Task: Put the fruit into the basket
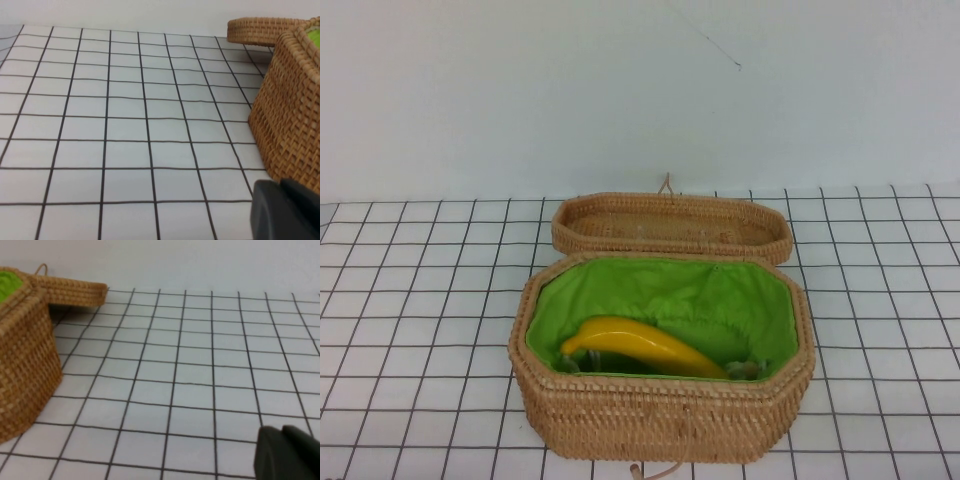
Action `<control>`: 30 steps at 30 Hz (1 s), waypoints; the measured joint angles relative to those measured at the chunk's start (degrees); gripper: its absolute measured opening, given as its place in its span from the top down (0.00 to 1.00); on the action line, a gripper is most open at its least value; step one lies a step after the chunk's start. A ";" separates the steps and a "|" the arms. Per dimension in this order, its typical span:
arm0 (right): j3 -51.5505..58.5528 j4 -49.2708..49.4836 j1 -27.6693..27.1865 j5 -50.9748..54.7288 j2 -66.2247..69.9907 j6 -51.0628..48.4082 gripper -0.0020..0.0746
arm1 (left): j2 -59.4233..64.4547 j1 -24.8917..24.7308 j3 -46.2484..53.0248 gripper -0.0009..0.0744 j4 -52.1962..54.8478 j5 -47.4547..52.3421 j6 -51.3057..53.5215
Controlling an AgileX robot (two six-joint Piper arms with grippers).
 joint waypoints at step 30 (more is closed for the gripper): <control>0.00 -13.36 0.00 -0.51 -0.10 16.75 0.97 | 0.00 0.00 0.00 0.99 0.00 0.00 0.00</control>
